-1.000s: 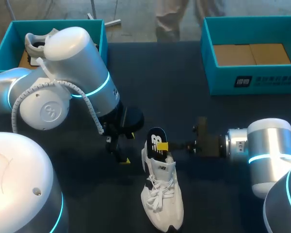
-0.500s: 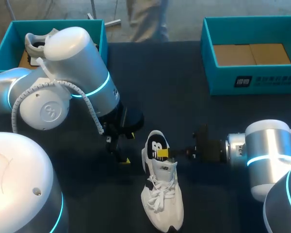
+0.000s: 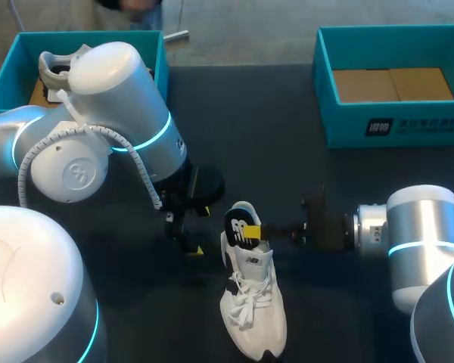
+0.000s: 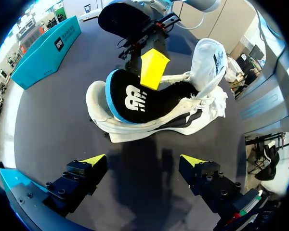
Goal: Take the shoe out of the shoebox, open the shoe tongue, remove and reinsert the insole, then place the shoe into the shoebox
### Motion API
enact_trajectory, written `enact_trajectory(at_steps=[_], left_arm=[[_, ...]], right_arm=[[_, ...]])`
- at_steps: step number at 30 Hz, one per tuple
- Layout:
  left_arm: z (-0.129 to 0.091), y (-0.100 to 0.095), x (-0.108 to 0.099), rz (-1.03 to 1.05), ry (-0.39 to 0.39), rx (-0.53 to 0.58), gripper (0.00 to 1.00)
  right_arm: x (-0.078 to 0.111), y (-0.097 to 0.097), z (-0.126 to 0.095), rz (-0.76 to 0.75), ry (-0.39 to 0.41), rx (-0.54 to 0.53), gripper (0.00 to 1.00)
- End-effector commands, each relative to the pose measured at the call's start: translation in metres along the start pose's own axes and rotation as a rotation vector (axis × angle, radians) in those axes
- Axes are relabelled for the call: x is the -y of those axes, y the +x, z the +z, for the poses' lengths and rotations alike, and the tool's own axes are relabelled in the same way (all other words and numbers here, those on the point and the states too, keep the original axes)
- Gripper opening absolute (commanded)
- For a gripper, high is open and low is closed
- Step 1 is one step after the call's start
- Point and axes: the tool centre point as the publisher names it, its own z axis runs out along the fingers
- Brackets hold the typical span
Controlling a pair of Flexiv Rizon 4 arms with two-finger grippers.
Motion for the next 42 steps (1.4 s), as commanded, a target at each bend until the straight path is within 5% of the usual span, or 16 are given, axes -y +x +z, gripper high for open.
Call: enact_trajectory(at_steps=[1, 4, 7, 22, 30, 32, 33, 40, 42], left_arm=[[0.000, 0.000, 0.000, -0.001, -0.002, 0.001, 1.00], [0.000, 0.000, 0.000, -0.001, -0.002, 0.001, 1.00], [0.000, 0.000, 0.000, -0.001, -0.002, 0.001, 1.00], [0.000, 0.000, 0.000, -0.001, -0.002, 0.001, 1.00], [0.000, 0.000, 0.000, -0.001, -0.002, 0.001, 1.00], [0.000, 0.000, 0.000, -0.001, -0.002, 0.001, 1.00], [0.000, 0.000, 0.000, -0.001, -0.002, 0.001, 1.00], [0.000, 0.000, 0.000, -0.001, -0.002, 0.001, 1.00], [0.000, 0.000, 0.000, -0.001, -0.002, 0.001, 1.00]], right_arm=[[-0.005, -0.005, 0.001, 0.001, 0.002, -0.005, 0.33], [-0.007, -0.008, 0.002, 0.008, 0.003, -0.001, 0.26], [-0.007, -0.012, 0.003, 0.042, 0.003, 0.019, 0.00], [0.024, -0.015, -0.005, 0.145, -0.001, 0.111, 0.00], [0.022, -0.011, -0.001, 0.114, 0.003, 0.103, 0.00], [0.018, -0.009, -0.001, 0.092, -0.006, 0.098, 0.36], [0.016, -0.007, -0.001, 0.079, -0.010, 0.095, 0.44], [0.004, 0.001, -0.002, -0.008, -0.037, 0.086, 0.65], [0.001, 0.002, -0.002, -0.025, -0.040, 0.084, 0.64]])
